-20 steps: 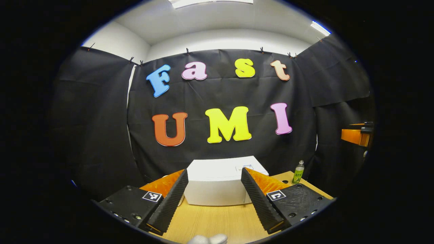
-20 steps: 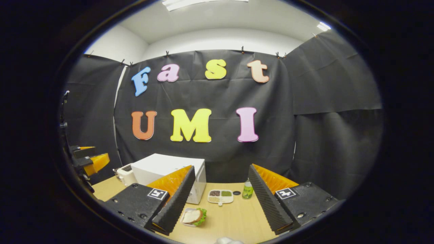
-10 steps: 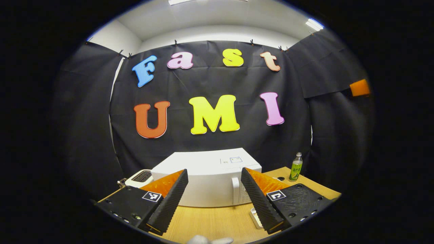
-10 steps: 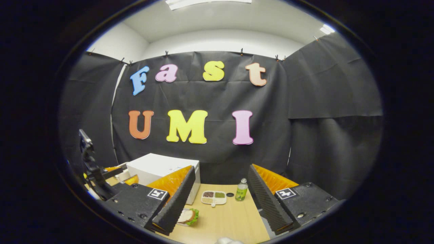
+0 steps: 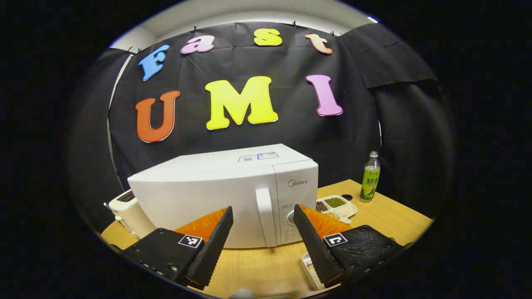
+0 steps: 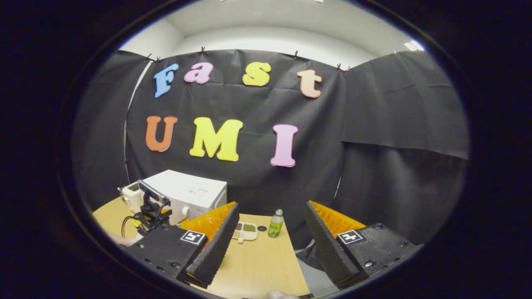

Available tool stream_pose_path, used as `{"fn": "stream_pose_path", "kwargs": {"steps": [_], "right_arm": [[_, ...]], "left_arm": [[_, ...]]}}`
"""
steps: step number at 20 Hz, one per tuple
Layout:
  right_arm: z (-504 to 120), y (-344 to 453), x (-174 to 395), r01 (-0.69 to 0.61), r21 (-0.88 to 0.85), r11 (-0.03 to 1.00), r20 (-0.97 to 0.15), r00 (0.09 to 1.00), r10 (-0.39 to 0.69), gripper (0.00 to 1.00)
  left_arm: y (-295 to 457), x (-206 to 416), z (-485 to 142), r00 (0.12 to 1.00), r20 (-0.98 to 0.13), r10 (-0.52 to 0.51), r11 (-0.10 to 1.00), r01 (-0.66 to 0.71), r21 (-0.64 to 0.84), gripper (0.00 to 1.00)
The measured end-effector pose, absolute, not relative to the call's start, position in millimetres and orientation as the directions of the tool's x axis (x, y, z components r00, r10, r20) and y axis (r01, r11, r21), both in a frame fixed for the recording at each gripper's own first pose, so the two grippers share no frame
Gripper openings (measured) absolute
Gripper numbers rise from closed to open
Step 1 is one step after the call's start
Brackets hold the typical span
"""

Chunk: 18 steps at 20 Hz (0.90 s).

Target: Open the microwave oven with the left hand, put the food in, and close the microwave oven.

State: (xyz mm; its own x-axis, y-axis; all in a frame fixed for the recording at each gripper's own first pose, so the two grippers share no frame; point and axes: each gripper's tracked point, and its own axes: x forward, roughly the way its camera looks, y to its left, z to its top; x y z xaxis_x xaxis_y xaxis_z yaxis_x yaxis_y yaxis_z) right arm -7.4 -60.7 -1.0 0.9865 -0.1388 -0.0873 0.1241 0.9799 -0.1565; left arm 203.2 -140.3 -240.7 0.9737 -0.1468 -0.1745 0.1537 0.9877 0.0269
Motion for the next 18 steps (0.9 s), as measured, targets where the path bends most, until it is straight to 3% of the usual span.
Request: {"fn": "stream_pose_path", "kwargs": {"steps": [1,2,3,5,6,7,8,9,10,11,12,14,15,16,17,18], "right_arm": [[-1,-62,-8,0.131,-0.159,0.979,-0.092,0.985,-0.146,0.92],[-1,-63,-9,0.132,-0.158,0.979,-0.096,0.984,-0.149,1.0],[-2,-63,-9,0.136,-0.155,0.978,-0.099,0.983,-0.153,0.92],[-8,-65,-10,0.146,-0.152,0.978,-0.117,0.979,-0.165,0.92],[-10,-66,-12,0.149,-0.149,0.977,-0.122,0.978,-0.168,1.0],[-9,-66,-12,0.154,-0.148,0.977,-0.125,0.977,-0.173,0.92],[-8,-68,-13,0.16,-0.147,0.976,-0.122,0.976,-0.178,1.0],[-7,-69,-16,0.166,-0.145,0.975,-0.117,0.976,-0.183,0.92],[-6,-70,-16,0.169,-0.143,0.975,-0.116,0.976,-0.186,1.0],[-7,-68,-16,0.167,-0.139,0.976,-0.115,0.976,-0.183,0.92],[-6,-67,-16,0.166,-0.135,0.977,-0.116,0.976,-0.182,1.0],[-6,-62,-13,0.154,-0.131,0.979,-0.117,0.979,-0.169,1.0],[-6,-59,-14,0.146,-0.128,0.981,-0.116,0.98,-0.161,0.92],[-5,-56,-13,0.138,-0.125,0.982,-0.114,0.982,-0.153,0.92],[-5,-53,-12,0.132,-0.124,0.983,-0.115,0.983,-0.146,1.0],[-6,-50,-10,0.122,-0.123,0.985,-0.114,0.984,-0.136,0.92]], "left_arm": [[-143,212,-248,0.974,-0.174,-0.146,0.988,0.151,0.016,0.84],[-145,221,-253,0.974,-0.177,-0.14,0.989,0.144,0.01,0.82],[-147,229,-257,0.975,-0.171,-0.14,0.989,0.145,0.015,0.88],[-145,241,-260,0.979,-0.16,-0.128,0.991,0.132,0.012,0.85],[-146,245,-263,0.978,-0.166,-0.127,0.992,0.128,-0.006,0.77],[-147,247,-267,0.973,-0.186,-0.136,0.991,0.134,-0.025,0.67],[-149,247,-267,0.97,-0.188,-0.153,0.988,0.148,-0.043,0.72],[-148,246,-264,0.971,-0.182,-0.156,0.988,0.149,-0.048,0.46],[-147,248,-265,0.969,-0.18,-0.169,0.985,0.162,-0.057,0.53],[-147,246,-266,0.966,-0.185,-0.182,0.983,0.172,-0.068,0.29],[-147,245,-263,0.964,-0.187,-0.189,0.981,0.178,-0.077,0.26],[-146,244,-266,0.959,-0.201,-0.2,0.979,0.185,-0.089,0.21],[-146,243,-264,0.958,-0.204,-0.202,0.978,0.186,-0.094,0.16],[-146,243,-265,0.957,-0.207,-0.204,0.978,0.189,-0.09,0.13],[-146,242,-266,0.955,-0.211,-0.209,0.977,0.193,-0.09,0.09],[-147,242,-266,0.952,-0.215,-0.216,0.975,0.199,-0.098,0.08]]}}
